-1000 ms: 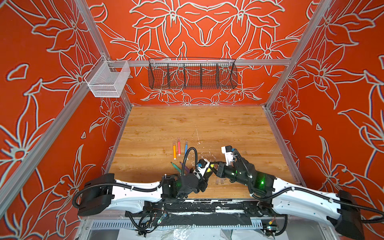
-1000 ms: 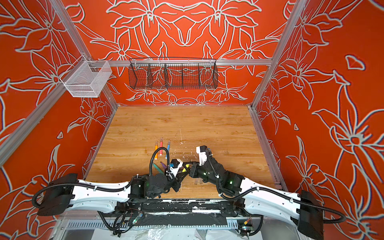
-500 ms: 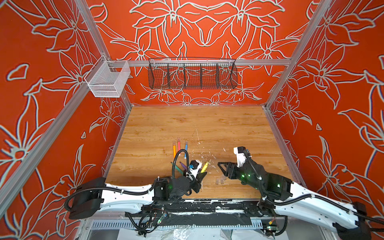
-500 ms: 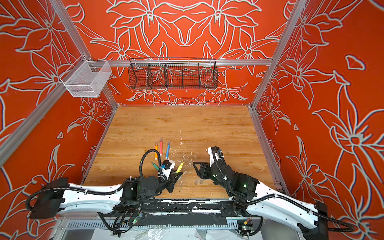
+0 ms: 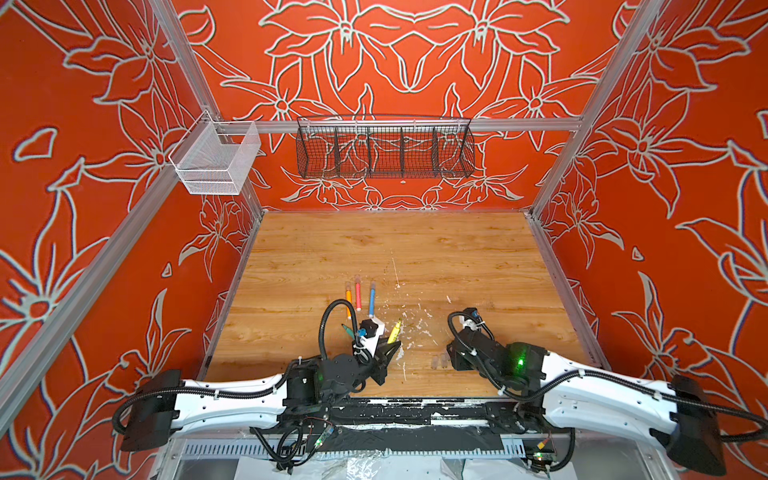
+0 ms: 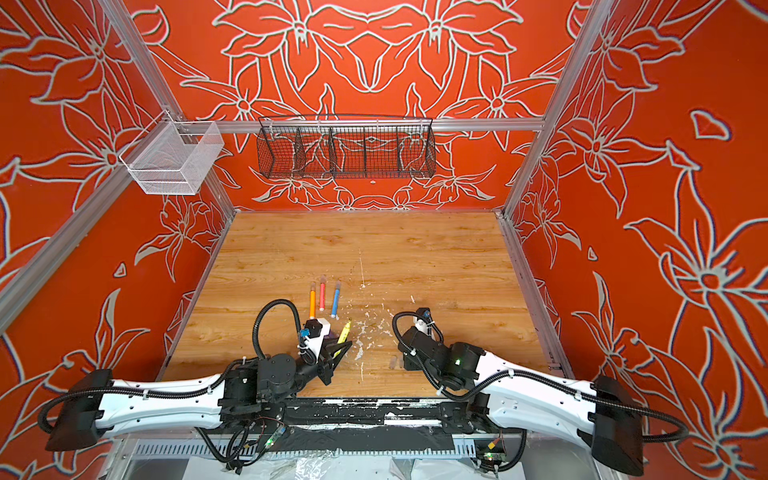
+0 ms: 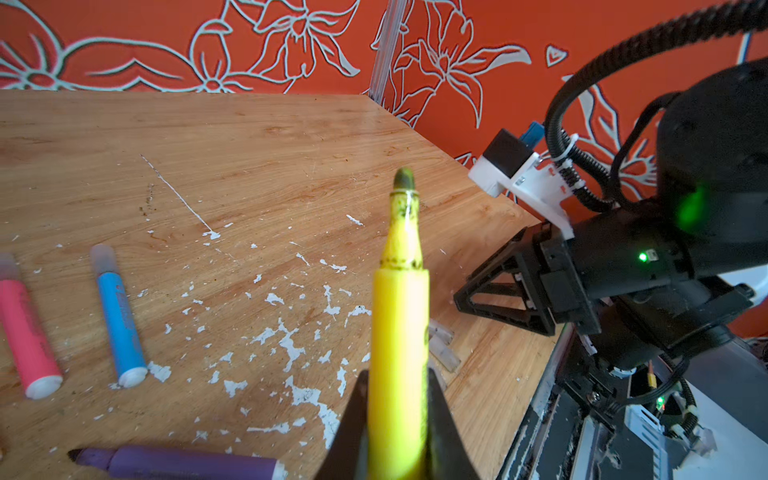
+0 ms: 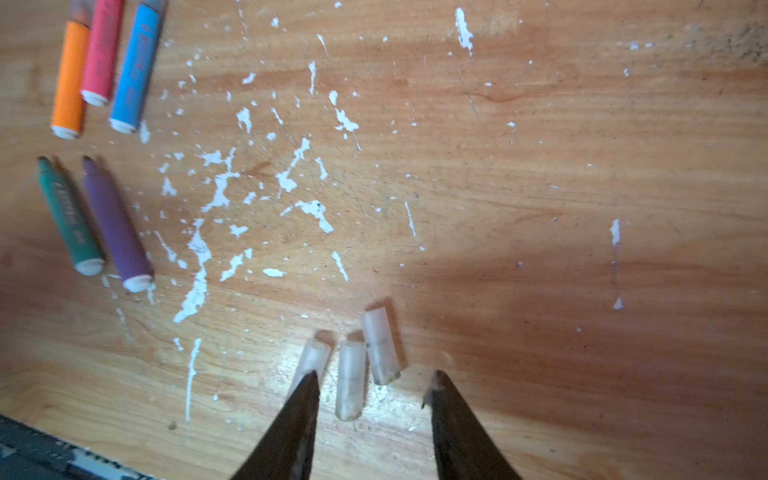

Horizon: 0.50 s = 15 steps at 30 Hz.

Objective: Insert the pens into the pen caps
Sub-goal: 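Draw the right gripper back toward the clear caps near the robot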

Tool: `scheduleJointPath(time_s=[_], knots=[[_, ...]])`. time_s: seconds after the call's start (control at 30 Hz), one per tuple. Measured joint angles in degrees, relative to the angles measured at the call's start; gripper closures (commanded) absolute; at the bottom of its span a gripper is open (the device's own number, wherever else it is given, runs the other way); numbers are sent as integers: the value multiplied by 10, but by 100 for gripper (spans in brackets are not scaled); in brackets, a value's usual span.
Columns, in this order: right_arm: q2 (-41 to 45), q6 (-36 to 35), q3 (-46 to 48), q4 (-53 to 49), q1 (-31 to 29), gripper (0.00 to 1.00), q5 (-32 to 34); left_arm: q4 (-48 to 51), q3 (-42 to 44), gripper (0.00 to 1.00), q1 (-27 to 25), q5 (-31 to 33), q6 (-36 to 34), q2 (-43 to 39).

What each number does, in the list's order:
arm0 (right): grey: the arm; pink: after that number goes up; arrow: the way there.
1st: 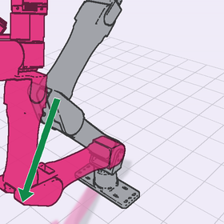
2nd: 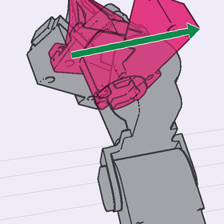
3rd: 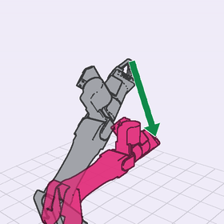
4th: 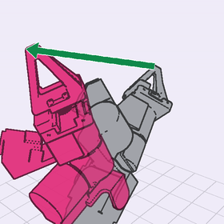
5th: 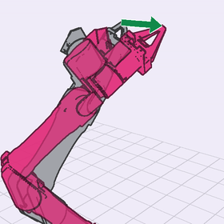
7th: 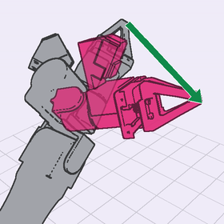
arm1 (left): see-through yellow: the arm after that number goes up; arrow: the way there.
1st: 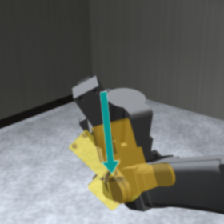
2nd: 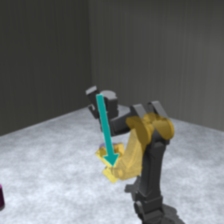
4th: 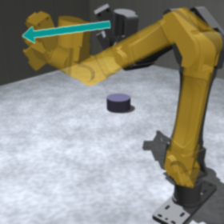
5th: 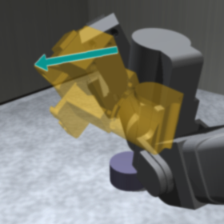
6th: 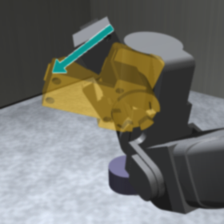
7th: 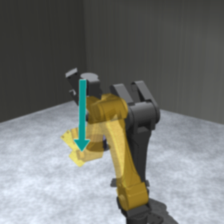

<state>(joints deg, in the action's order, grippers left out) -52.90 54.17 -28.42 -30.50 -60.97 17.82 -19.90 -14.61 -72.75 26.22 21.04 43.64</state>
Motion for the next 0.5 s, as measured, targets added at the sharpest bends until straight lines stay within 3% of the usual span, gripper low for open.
scheduleJointPath(time_s=[0.5], knots=[[-47,-18,13,25,0,59,-17,1,-1,100,0,-9,0,37]])
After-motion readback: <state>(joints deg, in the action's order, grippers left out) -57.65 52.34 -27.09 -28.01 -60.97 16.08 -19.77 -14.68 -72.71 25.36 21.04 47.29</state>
